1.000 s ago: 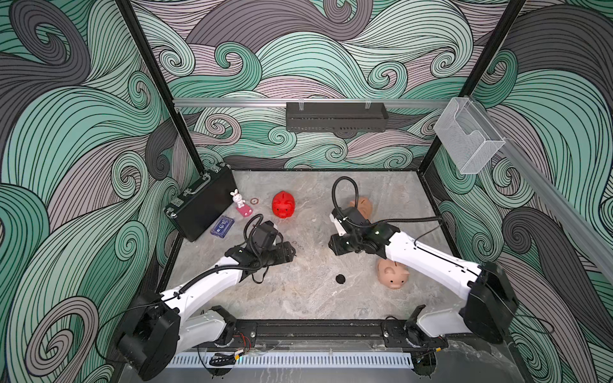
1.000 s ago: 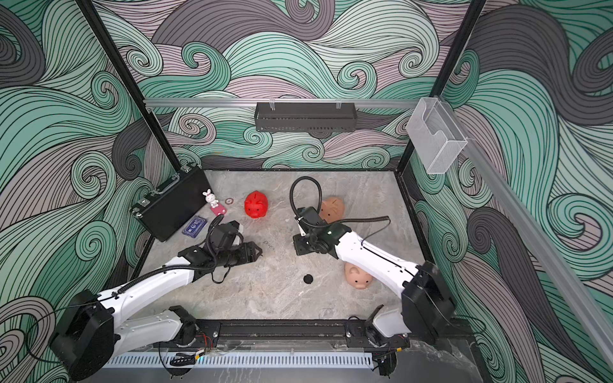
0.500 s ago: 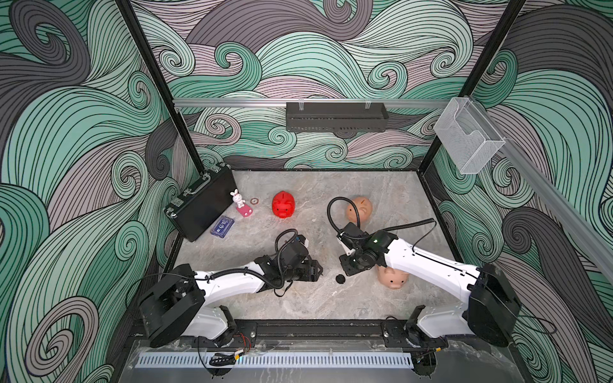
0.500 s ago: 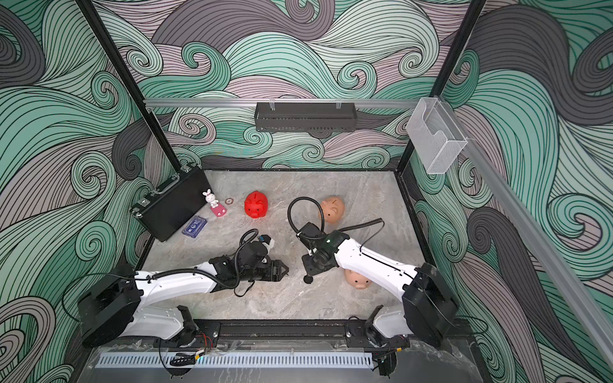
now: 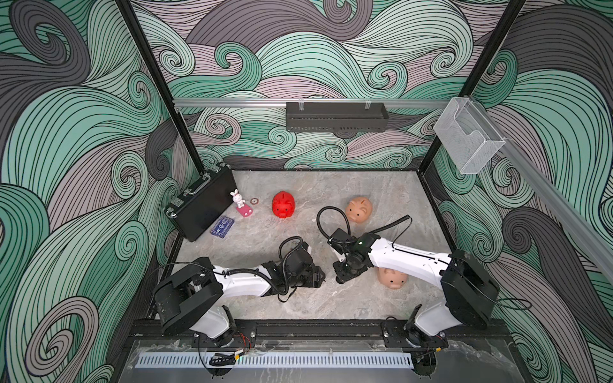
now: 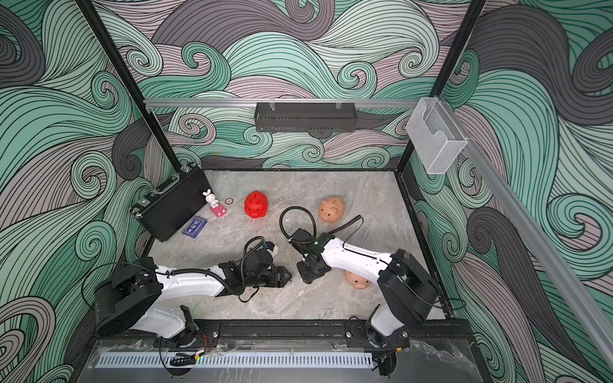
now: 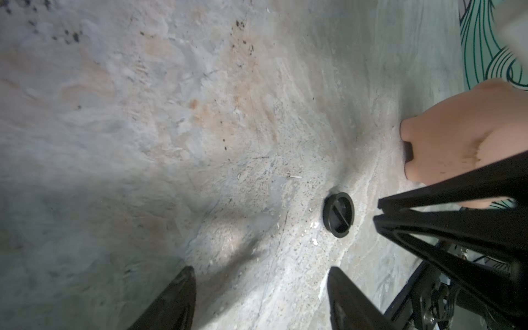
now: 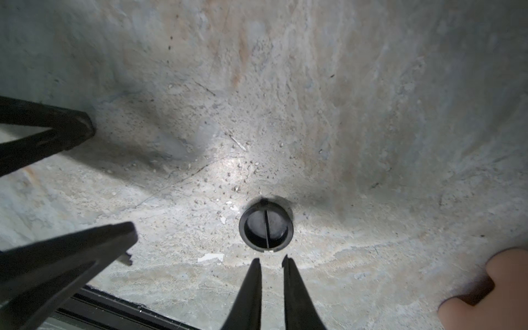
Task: Open piggy banks
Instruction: Pick up the lid from the center of the board.
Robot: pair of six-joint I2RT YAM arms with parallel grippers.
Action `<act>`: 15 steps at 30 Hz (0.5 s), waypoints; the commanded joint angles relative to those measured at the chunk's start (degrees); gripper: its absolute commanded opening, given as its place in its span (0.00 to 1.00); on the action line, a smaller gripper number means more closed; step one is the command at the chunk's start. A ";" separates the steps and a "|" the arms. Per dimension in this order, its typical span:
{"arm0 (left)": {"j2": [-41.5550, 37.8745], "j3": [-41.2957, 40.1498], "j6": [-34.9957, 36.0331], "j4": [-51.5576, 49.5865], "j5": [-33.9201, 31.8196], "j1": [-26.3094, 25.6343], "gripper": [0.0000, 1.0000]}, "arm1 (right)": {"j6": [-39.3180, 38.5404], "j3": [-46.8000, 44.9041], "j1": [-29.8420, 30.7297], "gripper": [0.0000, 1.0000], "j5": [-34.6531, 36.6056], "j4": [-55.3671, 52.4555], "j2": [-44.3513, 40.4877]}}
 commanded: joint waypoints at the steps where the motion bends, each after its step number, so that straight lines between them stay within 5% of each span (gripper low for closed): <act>1: -0.07 -1.61 -1.88 0.94 -1.18 -0.59 0.72 | -0.54 -0.44 0.09 0.18 -0.52 1.04 1.35; 15: -1.46 -3.77 -2.81 0.55 -2.45 -0.78 0.72 | -0.76 -0.21 0.16 0.18 -0.68 2.29 4.63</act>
